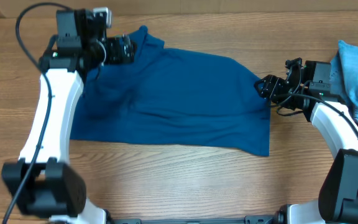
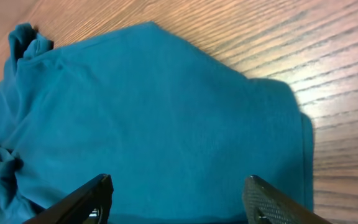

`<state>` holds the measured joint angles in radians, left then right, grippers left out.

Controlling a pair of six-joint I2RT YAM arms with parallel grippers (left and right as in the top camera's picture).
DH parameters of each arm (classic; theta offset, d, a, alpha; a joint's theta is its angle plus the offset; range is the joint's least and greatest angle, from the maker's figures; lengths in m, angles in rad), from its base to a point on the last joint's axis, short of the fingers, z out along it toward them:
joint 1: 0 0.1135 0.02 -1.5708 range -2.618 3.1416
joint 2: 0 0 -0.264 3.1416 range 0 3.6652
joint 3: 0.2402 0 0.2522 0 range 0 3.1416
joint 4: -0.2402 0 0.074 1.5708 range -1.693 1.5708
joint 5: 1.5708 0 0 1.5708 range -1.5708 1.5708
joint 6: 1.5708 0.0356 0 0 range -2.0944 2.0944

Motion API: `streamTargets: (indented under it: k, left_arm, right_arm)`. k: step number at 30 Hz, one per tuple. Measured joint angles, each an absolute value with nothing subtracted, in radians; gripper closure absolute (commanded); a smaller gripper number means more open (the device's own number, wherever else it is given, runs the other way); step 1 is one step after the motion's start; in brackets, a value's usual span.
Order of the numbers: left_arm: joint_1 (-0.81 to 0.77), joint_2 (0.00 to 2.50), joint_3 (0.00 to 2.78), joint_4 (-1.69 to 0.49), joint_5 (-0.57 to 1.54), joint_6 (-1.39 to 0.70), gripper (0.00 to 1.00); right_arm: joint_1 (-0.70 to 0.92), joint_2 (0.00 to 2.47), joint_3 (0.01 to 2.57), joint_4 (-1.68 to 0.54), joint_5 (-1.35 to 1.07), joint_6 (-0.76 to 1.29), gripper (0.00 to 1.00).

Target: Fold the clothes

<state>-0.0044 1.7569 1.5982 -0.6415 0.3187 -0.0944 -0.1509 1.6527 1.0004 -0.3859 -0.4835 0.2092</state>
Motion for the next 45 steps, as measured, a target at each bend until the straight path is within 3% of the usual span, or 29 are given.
streamTargets:
  k: [11, 19, 32, 39, 43, 45]
  left_arm:
    - [0.030, 2.151, 1.747, -0.480, 0.295, -0.095, 0.00]
    - [0.110, 2.255, 1.768, -0.347, 0.295, -0.094, 0.00]
    - [0.104, 2.362, 1.774, -0.190, 0.276, -0.023, 0.04]
    - [0.104, 2.395, 1.776, -0.147, 0.257, 0.005, 0.13]
    - [0.097, 2.429, 1.781, -0.142, 0.253, 0.015, 0.28]
    - [0.093, 2.429, 1.781, -0.145, 0.253, 0.019, 0.44]
  right_arm:
    - [-0.150, 1.653, 1.000, -0.522, -0.493, 0.213, 0.25]
    - [-0.150, 1.653, 1.000, -0.574, -0.494, 0.213, 0.25]
    - [-0.150, 1.653, 1.000, -0.657, -0.502, 0.236, 0.27]
    - [-0.150, 1.653, 1.000, -0.678, -0.506, 0.236, 0.28]
    - [-0.151, 1.653, 1.000, -0.689, -0.509, 0.236, 0.28]
    - [-0.150, 1.653, 1.000, -0.690, -0.509, 0.235, 0.28]
